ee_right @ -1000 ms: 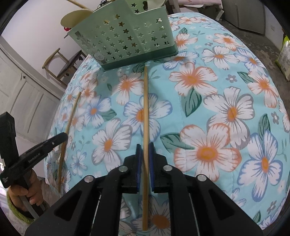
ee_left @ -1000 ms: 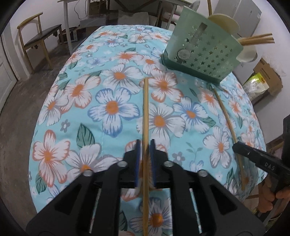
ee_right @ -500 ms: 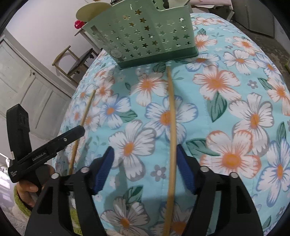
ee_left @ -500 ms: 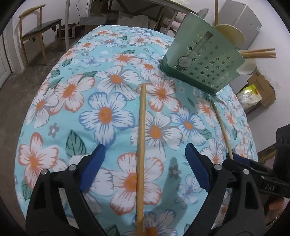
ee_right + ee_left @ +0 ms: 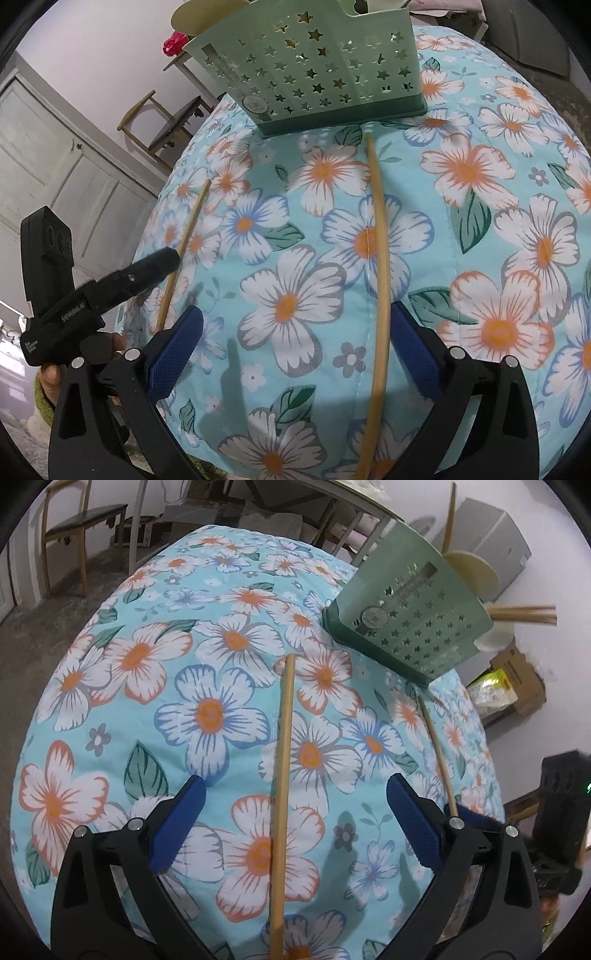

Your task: Organize utensils

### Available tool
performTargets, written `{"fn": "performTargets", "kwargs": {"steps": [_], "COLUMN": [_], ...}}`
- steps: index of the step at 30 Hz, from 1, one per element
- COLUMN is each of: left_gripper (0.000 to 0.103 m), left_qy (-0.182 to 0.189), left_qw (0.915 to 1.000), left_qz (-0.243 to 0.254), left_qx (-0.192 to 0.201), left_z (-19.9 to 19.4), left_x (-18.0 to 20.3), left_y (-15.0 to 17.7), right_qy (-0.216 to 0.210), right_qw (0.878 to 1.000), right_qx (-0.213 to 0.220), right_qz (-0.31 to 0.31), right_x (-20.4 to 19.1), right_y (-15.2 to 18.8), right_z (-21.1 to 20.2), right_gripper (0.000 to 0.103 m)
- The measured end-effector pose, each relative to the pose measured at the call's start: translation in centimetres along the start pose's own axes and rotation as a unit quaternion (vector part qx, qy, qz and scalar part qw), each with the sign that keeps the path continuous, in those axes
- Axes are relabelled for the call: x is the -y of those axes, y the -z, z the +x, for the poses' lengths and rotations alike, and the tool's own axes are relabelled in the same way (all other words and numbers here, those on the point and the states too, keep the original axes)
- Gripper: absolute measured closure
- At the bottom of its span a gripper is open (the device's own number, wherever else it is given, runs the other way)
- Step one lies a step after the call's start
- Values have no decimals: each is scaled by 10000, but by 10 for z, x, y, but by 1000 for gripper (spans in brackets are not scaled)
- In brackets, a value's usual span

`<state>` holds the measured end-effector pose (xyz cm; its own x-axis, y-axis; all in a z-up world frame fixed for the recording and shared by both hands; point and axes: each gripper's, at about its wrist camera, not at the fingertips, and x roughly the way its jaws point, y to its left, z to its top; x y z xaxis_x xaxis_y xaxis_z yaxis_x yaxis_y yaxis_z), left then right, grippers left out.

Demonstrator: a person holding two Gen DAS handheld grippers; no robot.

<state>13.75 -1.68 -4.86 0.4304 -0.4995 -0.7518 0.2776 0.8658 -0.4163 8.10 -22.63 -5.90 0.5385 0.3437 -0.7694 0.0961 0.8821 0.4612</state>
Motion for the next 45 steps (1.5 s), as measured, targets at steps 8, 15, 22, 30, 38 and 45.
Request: {"fn": "performTargets", "kwargs": {"steps": [8, 15, 22, 30, 38, 45], "left_gripper": [8, 8, 8, 8, 8, 8], "left_qy": [31, 79, 150, 255, 216, 218], "left_qw": [10000, 10000, 9999, 9996, 9997, 9997], "left_qz": [-6, -47, -44, -77, -46, -7], "left_qx": [20, 21, 32, 49, 78, 52], "left_z": [1, 0, -1, -2, -1, 0], "left_x": [-2, -4, -6, -9, -6, -5], "left_y": [1, 1, 1, 1, 1, 1], "right_qy": [110, 9, -145, -142, -401, -234], "right_qw": [9999, 9999, 9995, 9995, 9983, 9994], "right_qx": [-3, 109, 249, 297, 333, 239], "right_qz": [-86, 32, 117, 18, 260, 47], "right_x": [-3, 1, 6, 5, 14, 7], "right_y": [1, 2, 3, 3, 1, 1], "right_z": [1, 0, -2, -2, -4, -1], "right_gripper": [6, 6, 6, 6, 6, 5]}}
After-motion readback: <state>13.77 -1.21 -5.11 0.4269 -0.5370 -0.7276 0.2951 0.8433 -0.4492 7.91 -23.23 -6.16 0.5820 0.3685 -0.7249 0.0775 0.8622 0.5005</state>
